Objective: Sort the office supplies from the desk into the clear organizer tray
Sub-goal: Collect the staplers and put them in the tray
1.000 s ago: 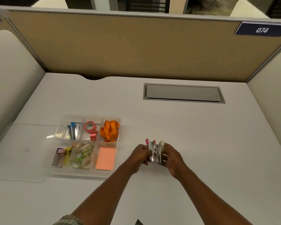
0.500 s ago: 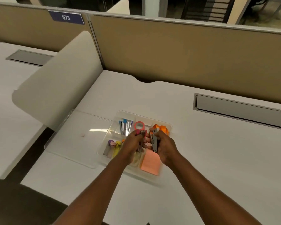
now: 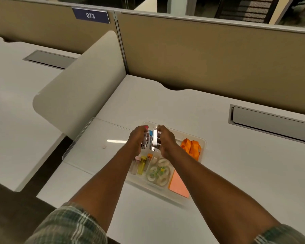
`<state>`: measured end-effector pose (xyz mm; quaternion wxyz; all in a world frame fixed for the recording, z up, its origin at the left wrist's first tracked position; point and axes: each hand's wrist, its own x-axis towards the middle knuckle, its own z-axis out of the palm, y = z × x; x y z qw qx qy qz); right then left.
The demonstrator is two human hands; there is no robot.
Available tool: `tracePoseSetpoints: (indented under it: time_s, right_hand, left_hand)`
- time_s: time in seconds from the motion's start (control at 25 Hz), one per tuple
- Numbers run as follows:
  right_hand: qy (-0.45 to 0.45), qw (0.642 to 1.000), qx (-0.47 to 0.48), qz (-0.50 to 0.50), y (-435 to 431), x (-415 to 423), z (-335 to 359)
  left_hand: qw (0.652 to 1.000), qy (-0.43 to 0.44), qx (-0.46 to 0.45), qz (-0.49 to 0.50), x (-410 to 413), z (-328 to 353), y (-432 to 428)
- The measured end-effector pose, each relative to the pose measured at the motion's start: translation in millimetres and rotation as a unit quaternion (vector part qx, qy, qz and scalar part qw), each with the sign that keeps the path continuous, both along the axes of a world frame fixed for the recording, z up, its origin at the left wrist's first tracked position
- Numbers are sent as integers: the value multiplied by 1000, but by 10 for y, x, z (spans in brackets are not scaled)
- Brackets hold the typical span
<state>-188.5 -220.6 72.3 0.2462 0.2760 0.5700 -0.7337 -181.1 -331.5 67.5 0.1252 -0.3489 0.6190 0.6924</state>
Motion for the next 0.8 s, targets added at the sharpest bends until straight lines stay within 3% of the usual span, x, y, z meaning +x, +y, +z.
tracePoseSetpoints:
  time_s: [0.32, 0.44, 0.64, 0.72, 0.8]
  right_hand:
    - [-3, 1000, -2, 8, -126, -90, 6]
    - [15, 999, 17, 34, -78, -61, 8]
    - [138, 976, 148, 80, 245, 113, -77]
    - [204, 943, 248, 92, 473, 245, -132]
    - [262, 897, 345, 85, 733, 387, -183]
  left_hand:
    - [998, -4, -29, -58, -162, -109, 36]
    - [992, 18, -82, -90, -155, -105, 21]
    - [934, 103, -295, -174, 13, -215, -135]
    - [910, 93, -362, -180, 117, -295, -213]
    - [909, 45, -364, -198, 238, -386, -259]
